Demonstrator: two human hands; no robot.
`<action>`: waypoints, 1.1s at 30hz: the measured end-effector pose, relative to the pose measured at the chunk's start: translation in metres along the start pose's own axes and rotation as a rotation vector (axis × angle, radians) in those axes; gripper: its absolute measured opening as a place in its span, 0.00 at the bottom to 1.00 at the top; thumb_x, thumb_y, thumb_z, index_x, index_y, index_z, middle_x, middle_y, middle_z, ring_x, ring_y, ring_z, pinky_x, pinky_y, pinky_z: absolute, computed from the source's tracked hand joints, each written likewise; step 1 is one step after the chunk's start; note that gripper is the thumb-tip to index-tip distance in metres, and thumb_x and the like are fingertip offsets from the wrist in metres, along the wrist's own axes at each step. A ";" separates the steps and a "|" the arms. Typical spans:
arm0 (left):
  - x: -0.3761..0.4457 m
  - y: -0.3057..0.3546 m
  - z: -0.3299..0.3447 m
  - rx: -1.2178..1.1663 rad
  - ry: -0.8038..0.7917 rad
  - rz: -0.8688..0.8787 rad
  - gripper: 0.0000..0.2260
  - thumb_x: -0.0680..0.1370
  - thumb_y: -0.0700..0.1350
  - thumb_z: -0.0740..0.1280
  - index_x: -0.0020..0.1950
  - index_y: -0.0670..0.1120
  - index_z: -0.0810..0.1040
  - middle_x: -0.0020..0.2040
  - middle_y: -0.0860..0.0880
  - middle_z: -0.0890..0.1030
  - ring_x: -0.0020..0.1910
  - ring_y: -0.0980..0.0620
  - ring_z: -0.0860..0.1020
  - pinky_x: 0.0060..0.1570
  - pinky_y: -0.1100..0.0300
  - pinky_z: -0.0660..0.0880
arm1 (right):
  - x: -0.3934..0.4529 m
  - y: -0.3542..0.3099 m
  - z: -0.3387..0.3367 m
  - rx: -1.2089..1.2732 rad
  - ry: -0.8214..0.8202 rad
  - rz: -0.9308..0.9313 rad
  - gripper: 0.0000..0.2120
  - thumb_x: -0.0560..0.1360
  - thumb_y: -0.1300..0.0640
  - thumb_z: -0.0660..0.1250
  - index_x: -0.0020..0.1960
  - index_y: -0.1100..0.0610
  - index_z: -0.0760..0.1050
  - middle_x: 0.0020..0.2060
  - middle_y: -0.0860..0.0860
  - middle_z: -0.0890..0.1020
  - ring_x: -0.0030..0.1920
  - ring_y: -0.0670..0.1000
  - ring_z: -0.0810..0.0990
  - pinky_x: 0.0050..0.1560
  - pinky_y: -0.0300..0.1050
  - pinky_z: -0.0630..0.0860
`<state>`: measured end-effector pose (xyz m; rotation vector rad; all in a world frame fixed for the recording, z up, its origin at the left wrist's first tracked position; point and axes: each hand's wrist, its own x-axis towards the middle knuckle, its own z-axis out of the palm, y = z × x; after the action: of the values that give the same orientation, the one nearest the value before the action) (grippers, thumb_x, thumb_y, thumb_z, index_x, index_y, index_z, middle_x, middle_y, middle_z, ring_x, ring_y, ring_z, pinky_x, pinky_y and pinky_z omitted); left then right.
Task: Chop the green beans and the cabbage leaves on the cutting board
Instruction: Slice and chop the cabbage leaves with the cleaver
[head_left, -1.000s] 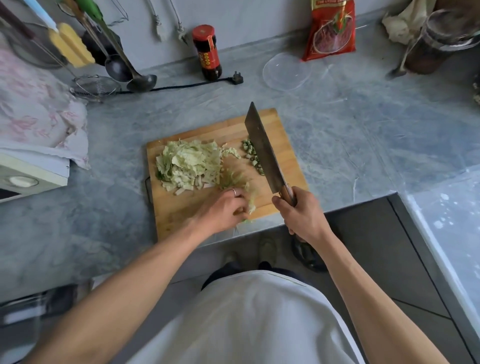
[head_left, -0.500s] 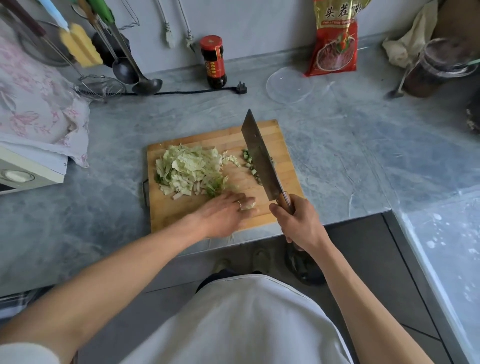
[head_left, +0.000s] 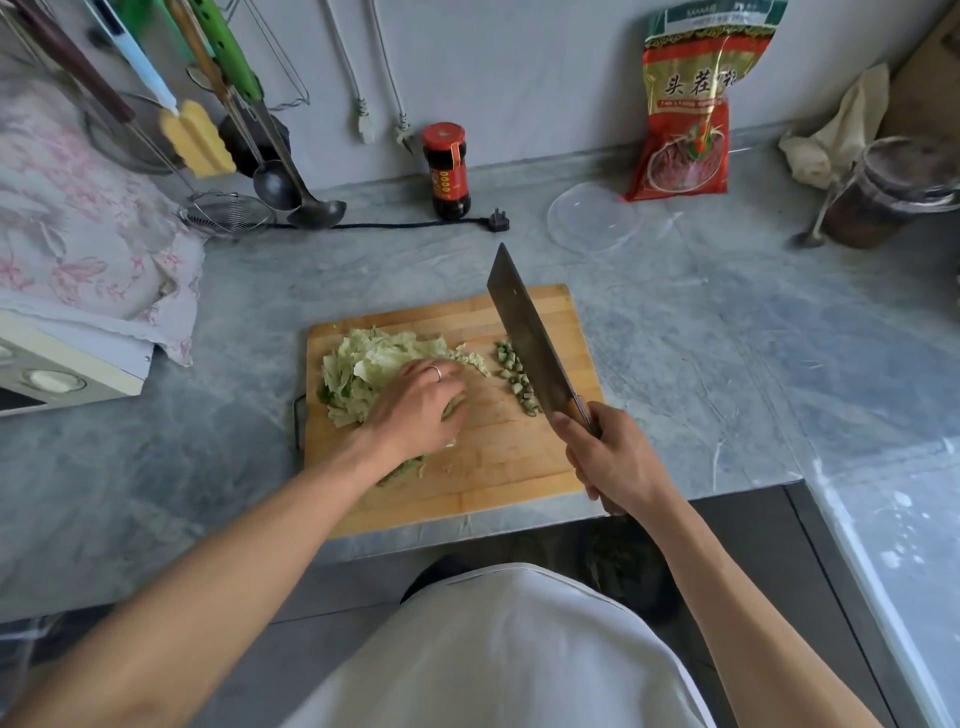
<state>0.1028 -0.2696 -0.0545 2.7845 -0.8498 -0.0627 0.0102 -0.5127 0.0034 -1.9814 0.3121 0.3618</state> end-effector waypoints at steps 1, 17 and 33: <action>0.009 0.003 -0.003 0.032 -0.025 -0.032 0.17 0.79 0.49 0.68 0.66 0.45 0.78 0.72 0.44 0.73 0.72 0.44 0.70 0.75 0.47 0.60 | 0.004 -0.002 0.001 -0.005 -0.003 0.000 0.20 0.81 0.48 0.64 0.44 0.66 0.72 0.27 0.53 0.76 0.22 0.50 0.73 0.22 0.41 0.70; 0.026 -0.023 -0.008 0.213 -0.135 0.021 0.10 0.78 0.46 0.65 0.56 0.47 0.84 0.54 0.49 0.83 0.60 0.49 0.77 0.73 0.52 0.60 | 0.042 -0.031 0.037 0.299 -0.104 0.215 0.26 0.83 0.38 0.54 0.43 0.60 0.73 0.31 0.54 0.75 0.26 0.53 0.71 0.29 0.49 0.67; 0.063 0.003 -0.001 0.308 -0.220 -0.151 0.30 0.77 0.45 0.64 0.77 0.39 0.62 0.75 0.40 0.66 0.74 0.42 0.64 0.76 0.47 0.55 | 0.040 -0.016 0.028 0.213 -0.102 0.191 0.26 0.83 0.39 0.51 0.42 0.58 0.72 0.30 0.53 0.75 0.26 0.51 0.71 0.27 0.47 0.71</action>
<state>0.1534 -0.3069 -0.0516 3.1743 -0.7498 -0.2924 0.0498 -0.4834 -0.0099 -1.7232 0.4569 0.5284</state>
